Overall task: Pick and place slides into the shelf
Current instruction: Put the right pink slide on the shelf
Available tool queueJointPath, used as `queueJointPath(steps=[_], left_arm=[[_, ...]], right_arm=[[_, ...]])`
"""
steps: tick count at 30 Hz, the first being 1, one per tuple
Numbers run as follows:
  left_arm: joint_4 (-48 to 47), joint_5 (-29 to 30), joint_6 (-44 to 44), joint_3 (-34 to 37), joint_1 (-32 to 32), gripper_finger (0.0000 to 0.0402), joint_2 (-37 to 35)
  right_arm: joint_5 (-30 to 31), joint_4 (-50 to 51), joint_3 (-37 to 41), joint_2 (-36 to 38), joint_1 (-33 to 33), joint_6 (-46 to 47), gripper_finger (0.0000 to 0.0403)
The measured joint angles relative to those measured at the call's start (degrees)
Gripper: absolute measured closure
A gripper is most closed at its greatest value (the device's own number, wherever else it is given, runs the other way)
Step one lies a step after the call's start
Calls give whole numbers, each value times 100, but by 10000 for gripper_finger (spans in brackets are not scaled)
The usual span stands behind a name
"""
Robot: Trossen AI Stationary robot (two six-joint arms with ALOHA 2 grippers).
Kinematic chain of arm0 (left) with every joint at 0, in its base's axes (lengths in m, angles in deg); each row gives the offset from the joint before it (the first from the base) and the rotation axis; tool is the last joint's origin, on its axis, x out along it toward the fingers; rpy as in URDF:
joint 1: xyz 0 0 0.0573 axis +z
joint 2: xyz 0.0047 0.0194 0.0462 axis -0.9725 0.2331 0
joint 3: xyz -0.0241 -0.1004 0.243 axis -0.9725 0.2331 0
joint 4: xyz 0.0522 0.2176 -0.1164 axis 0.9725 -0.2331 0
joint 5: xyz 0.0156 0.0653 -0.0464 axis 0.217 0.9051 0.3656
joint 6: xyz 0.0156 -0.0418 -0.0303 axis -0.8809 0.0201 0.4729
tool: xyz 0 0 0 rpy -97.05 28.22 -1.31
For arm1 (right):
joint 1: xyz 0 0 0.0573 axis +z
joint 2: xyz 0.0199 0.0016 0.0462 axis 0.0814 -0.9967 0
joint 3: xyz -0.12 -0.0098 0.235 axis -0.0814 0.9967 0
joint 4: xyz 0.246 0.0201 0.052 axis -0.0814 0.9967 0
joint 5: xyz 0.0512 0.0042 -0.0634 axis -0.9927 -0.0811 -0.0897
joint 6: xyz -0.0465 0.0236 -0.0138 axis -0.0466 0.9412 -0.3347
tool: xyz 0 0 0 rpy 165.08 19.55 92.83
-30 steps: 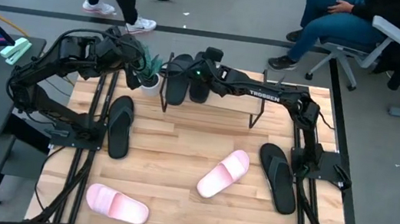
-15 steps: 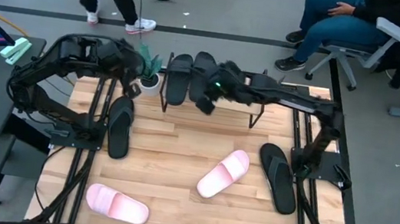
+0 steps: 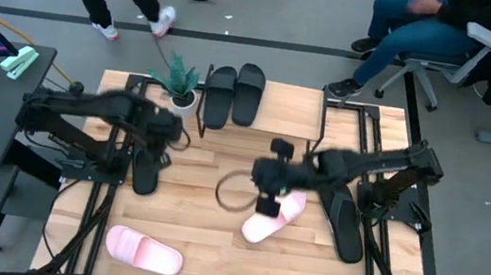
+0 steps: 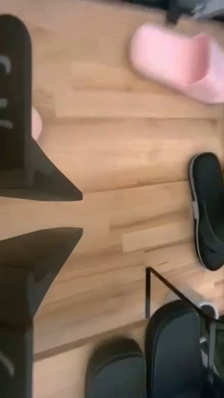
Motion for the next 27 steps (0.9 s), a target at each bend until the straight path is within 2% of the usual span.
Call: queueJointPath(steps=[3,7,15,18,24,27], left_arm=[[200,1,385,668,-292,359,5],[307,7,880,1380,-617,360,21],[291,7,1054,2076,-982,352,17],[349,10,1051,2118,-997,351,17],[419,12,1043,2114,-997,357,17],[482,12,1034,2114,-997,357,17]], right_arm=[[441,-84,473,-13,300,428,319],[487,-100,1154,-14,453,1921,319],[-708,-59,2193,-20,574,3641,319],[-721,-40,2352,-20,567,3916,319],[-708,-24,2448,-20,562,3880,319],[-693,-18,2532,-20,561,3432,318]])
